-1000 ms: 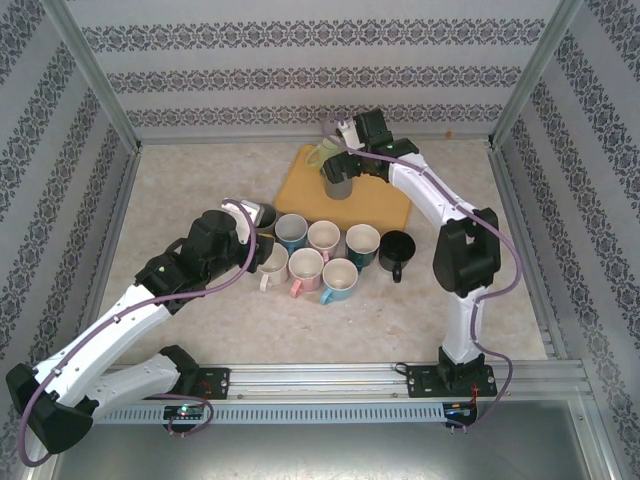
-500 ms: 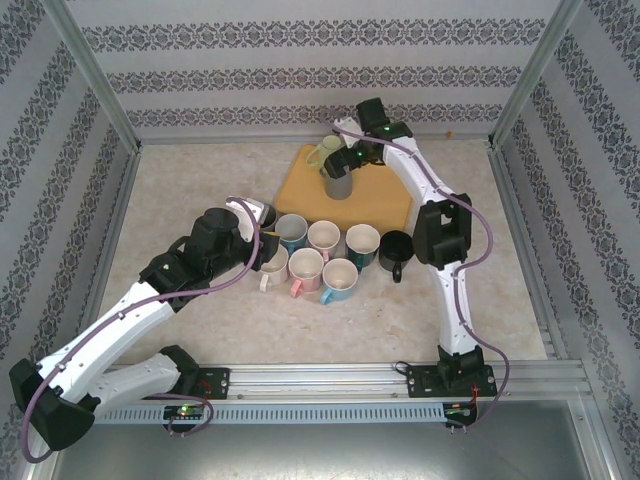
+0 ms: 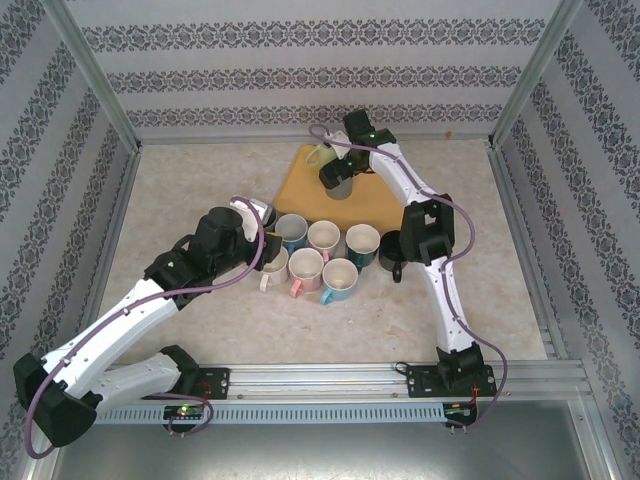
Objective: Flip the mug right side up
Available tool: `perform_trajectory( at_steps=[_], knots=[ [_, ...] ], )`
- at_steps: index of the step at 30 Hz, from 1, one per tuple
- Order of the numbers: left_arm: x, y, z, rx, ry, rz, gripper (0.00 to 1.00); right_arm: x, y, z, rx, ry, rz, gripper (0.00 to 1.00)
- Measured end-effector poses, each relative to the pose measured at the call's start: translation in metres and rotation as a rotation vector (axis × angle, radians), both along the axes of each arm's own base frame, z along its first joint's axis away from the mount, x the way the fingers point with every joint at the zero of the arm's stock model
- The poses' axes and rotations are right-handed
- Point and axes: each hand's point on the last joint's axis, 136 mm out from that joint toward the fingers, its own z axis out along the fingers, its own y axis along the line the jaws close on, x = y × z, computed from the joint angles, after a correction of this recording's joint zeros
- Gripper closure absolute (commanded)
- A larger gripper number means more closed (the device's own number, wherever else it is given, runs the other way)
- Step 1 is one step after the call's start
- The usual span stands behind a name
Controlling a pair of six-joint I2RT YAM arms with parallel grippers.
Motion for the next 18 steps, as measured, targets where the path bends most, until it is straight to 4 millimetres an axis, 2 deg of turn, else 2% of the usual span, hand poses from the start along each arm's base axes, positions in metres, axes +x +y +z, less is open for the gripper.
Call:
perform_trajectory(
  at_steps=[6,12,18],
  knots=[
    [0.0002,-0.0001,0.0002,-0.001,-0.001,0.000,0.51,0.0053,-0.0023,-0.0032,-0.029,-0.014,-0.020,0.22],
    [0.0003,-0.0001,0.0001,0.000,-0.001,0.000,0.52,0.0064,-0.0001,-0.0017,-0.025,-0.016,-0.018,0.41],
    [0.0002,-0.0001,-0.0002,0.000,-0.001,0.000,0.51,0.0041,0.0025,-0.0019,-0.022,-0.010,-0.016,0.56]
  ],
)
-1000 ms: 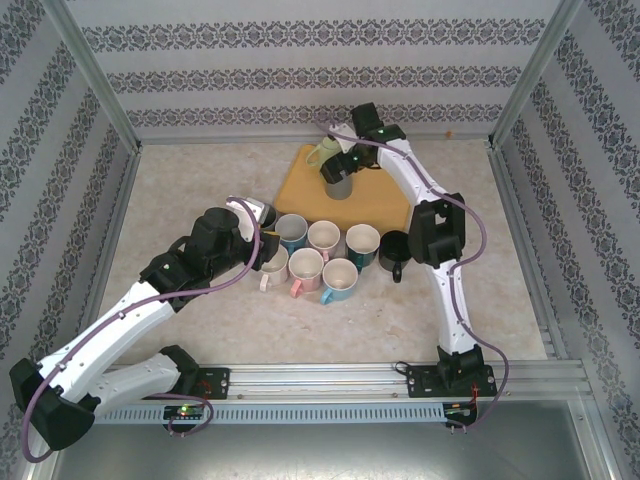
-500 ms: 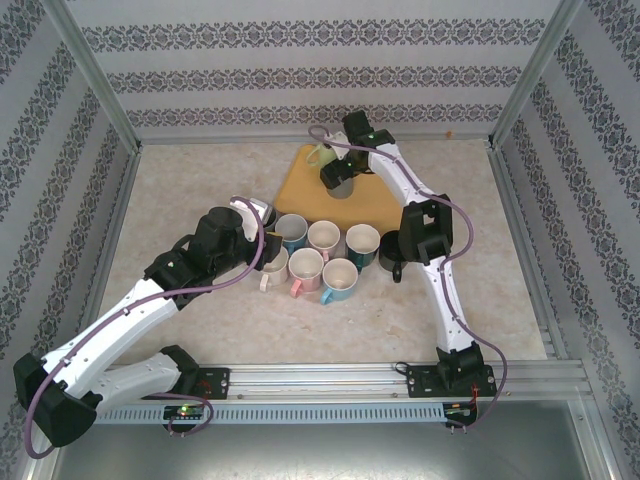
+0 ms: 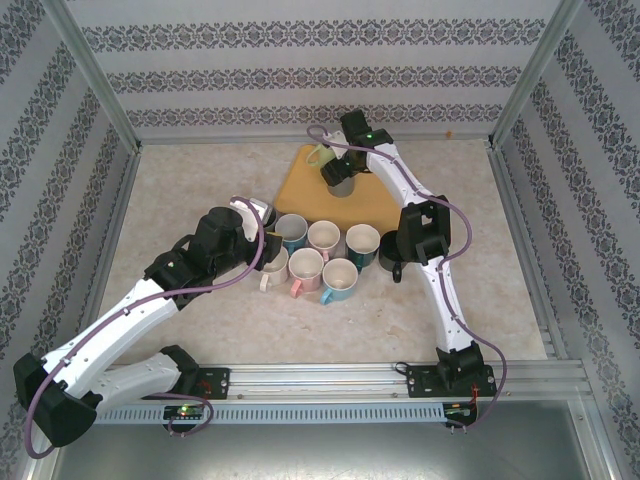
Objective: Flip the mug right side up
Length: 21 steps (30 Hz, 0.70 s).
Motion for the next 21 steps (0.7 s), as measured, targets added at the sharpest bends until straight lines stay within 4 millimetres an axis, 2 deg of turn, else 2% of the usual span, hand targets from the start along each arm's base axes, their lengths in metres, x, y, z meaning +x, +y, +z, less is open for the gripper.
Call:
perform_trajectory(
  at_steps=[3,8,13,16,21],
  knots=[
    [0.000,0.000,0.000,0.000,0.000,0.000,0.51,-0.006,-0.002,0.001,0.004,0.016,-0.009,0.56],
    [-0.001,0.001,-0.001,-0.001,-0.002,0.000,0.51,-0.028,-0.009,0.004,0.001,0.065,-0.032,0.55],
    [-0.002,0.001,0.000,-0.005,-0.006,-0.001,0.51,-0.037,-0.017,0.018,0.032,0.038,-0.074,0.57],
    [-0.002,0.001,0.000,-0.005,-0.007,-0.005,0.51,-0.048,-0.025,0.037,0.059,0.012,-0.109,0.58],
    [-0.003,0.001,0.001,-0.007,-0.009,-0.005,0.51,-0.045,-0.032,0.092,0.122,-0.141,-0.148,0.59]
  ],
)
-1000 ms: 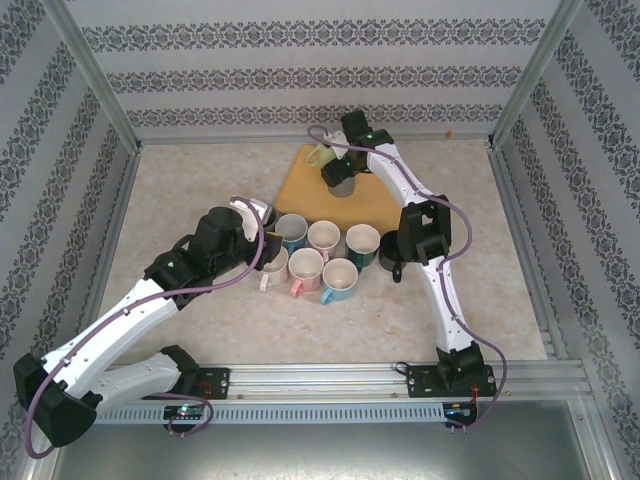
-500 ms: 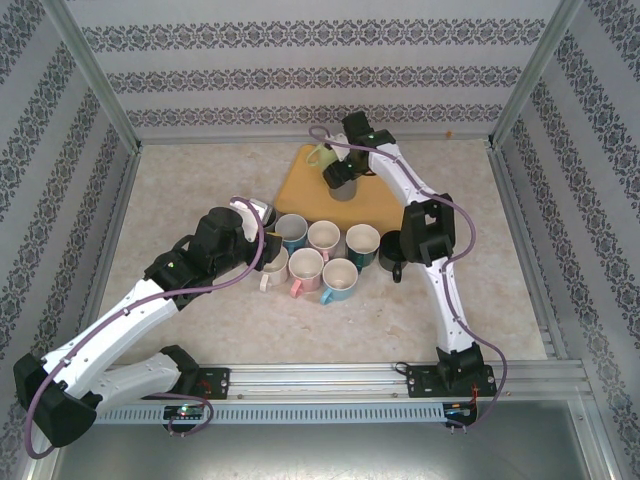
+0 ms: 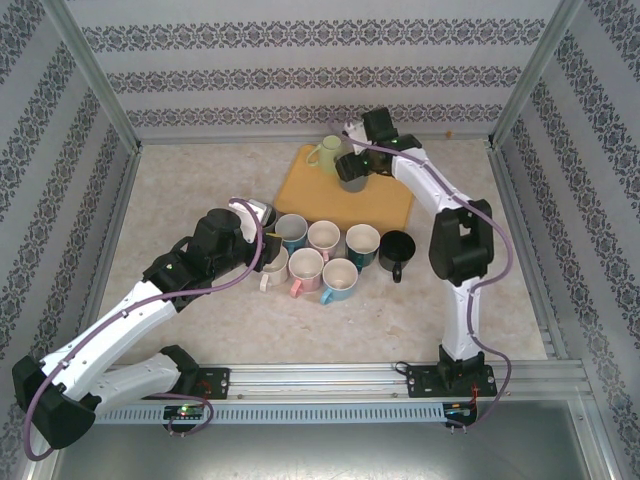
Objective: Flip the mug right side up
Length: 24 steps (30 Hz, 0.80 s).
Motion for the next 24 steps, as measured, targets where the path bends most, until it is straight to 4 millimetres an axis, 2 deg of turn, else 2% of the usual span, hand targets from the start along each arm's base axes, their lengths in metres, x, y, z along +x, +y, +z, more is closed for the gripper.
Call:
perform_trajectory(
  at_steps=[6,10,13,15,17,20,24],
  knots=[
    [-0.001,0.000,0.001,-0.004,-0.002,-0.002,0.49,-0.011,-0.006,0.062,0.078,-0.164,-0.028,0.57],
    [-0.001,-0.007,0.000,-0.028,0.032,-0.023,0.48,-0.039,-0.007,0.099,0.143,-0.276,-0.016,0.58],
    [0.002,-0.020,0.007,-0.074,0.083,-0.051,0.46,-0.066,0.000,0.132,0.186,-0.385,0.021,0.66],
    [0.004,-0.028,0.019,-0.119,0.102,-0.066,0.46,-0.085,0.010,0.152,0.203,-0.468,0.070,0.66],
    [0.003,-0.033,0.041,-0.183,0.108,-0.078,0.45,-0.110,0.021,0.172,0.207,-0.573,0.135,0.65],
    [-0.002,-0.041,0.077,-0.289,0.103,-0.107,0.45,-0.139,0.033,0.187,0.202,-0.676,0.210,0.65],
    [-0.007,-0.044,0.120,-0.433,0.122,-0.108,0.44,-0.166,0.039,0.193,0.145,-0.797,0.275,0.65]
  ],
)
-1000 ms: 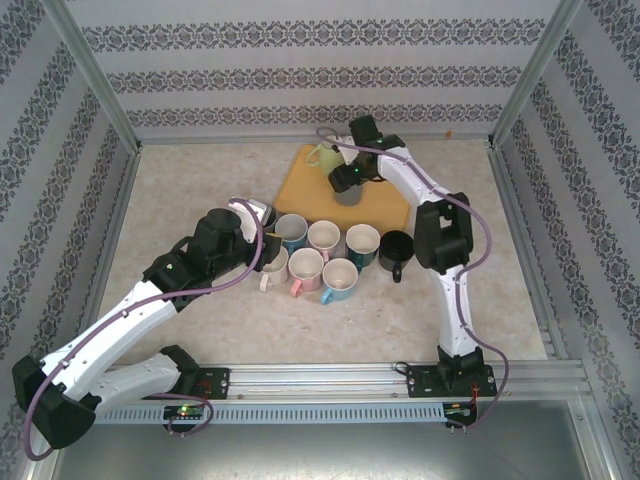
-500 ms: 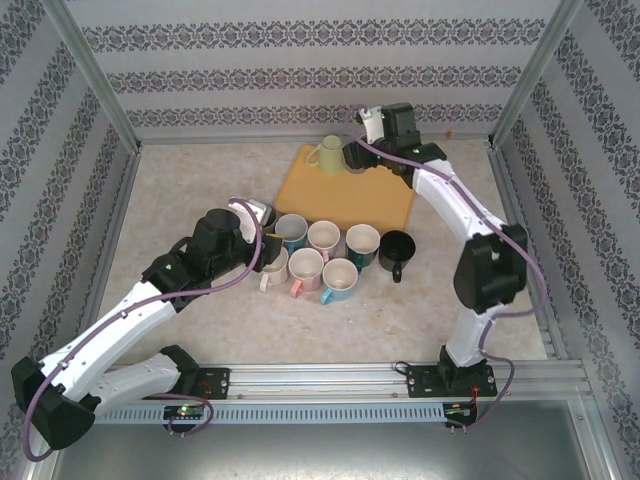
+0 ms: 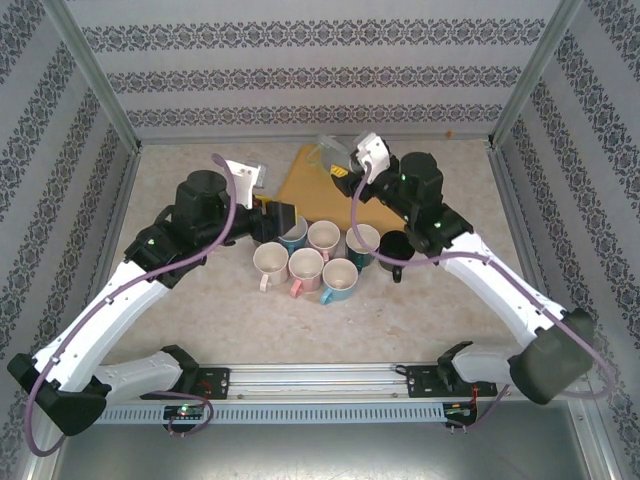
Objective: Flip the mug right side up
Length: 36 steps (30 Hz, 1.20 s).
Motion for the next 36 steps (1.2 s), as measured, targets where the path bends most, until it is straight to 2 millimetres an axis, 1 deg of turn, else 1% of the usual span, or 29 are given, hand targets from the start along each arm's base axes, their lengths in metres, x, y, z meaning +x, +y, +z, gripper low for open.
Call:
perform_trajectory(
  at_steps=[3,6,8,10,15,18,21,25,29,32,36],
  knots=[
    [-0.001,0.003,0.017,-0.104,0.065,0.019,0.41,-0.017,0.005,-0.002,-0.070,-0.081,0.013,0.64],
    [-0.002,0.005,0.020,-0.214,0.182,0.030,0.39,-0.036,0.012,-0.004,-0.141,-0.163,0.037,0.67],
    [-0.002,0.003,0.022,-0.292,0.260,0.022,0.39,-0.049,0.018,-0.003,-0.194,-0.227,0.057,0.67],
    [0.000,-0.001,0.022,-0.362,0.336,0.010,0.38,-0.061,0.024,-0.002,-0.245,-0.286,0.072,0.67],
    [0.006,-0.014,0.007,-0.477,0.517,-0.005,0.37,-0.082,0.035,0.005,-0.346,-0.409,0.098,0.67],
    [0.009,-0.020,0.003,-0.527,0.586,-0.012,0.37,-0.090,0.036,0.009,-0.386,-0.463,0.097,0.67],
    [0.011,-0.023,0.003,-0.567,0.618,-0.022,0.36,-0.096,0.037,0.010,-0.421,-0.496,0.094,0.67],
    [0.014,-0.023,0.012,-0.616,0.613,-0.031,0.37,-0.099,0.039,0.008,-0.451,-0.519,0.097,0.67],
    [0.017,-0.023,0.018,-0.653,0.605,-0.046,0.40,-0.105,0.043,0.005,-0.477,-0.541,0.112,0.67],
    [0.020,-0.024,0.015,-0.668,0.615,-0.052,0.45,-0.109,0.047,0.006,-0.495,-0.563,0.119,0.67],
    [0.023,-0.028,0.006,-0.680,0.647,-0.062,0.56,-0.113,0.050,0.006,-0.517,-0.583,0.126,0.67]
  ],
)
